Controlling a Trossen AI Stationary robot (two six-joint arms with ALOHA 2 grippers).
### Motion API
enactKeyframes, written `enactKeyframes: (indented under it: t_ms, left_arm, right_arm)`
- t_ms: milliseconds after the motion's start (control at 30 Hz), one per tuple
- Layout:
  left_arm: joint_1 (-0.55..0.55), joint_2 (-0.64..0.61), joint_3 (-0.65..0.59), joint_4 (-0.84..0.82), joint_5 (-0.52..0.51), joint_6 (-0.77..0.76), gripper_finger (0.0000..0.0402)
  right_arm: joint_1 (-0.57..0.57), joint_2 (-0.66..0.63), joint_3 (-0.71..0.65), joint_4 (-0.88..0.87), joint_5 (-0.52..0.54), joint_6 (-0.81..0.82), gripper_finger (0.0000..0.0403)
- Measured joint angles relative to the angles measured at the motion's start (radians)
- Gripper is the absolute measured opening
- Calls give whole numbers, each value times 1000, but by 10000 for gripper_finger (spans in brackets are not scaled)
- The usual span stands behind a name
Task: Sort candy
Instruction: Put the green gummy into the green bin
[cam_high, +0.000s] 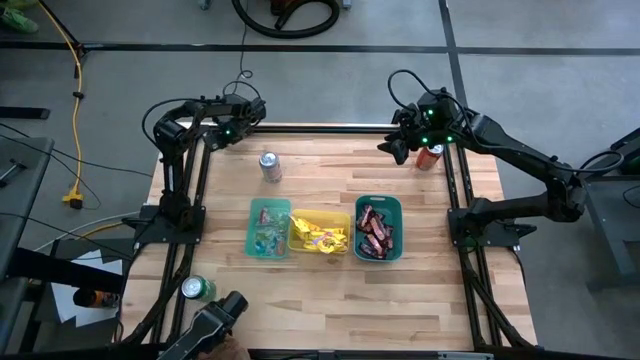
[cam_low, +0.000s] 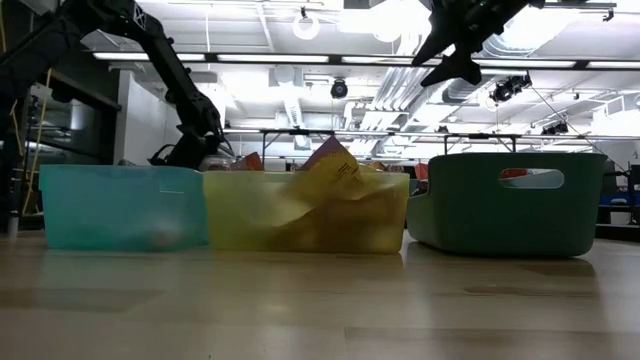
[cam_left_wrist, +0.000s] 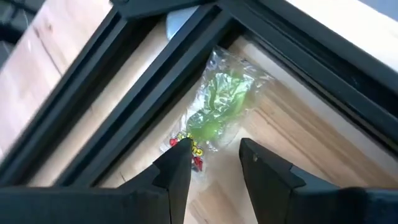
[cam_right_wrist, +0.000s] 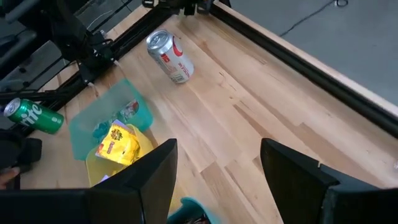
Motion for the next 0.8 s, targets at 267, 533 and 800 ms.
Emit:
enactKeyframes:
  t_ms: [267,533,800]
  left_arm:
    - [-1,-3,-17,90,71,113,52]
    - [-75,-113,-34,120,162,311,2]
    - [-277,-461,-32,148,52,509,0]
  right_arm:
    - [0,0,0,-48,7,4,226]
    - [0,0,0,-39,53,-57,226]
    - [0,0,0,16,56,-84,226]
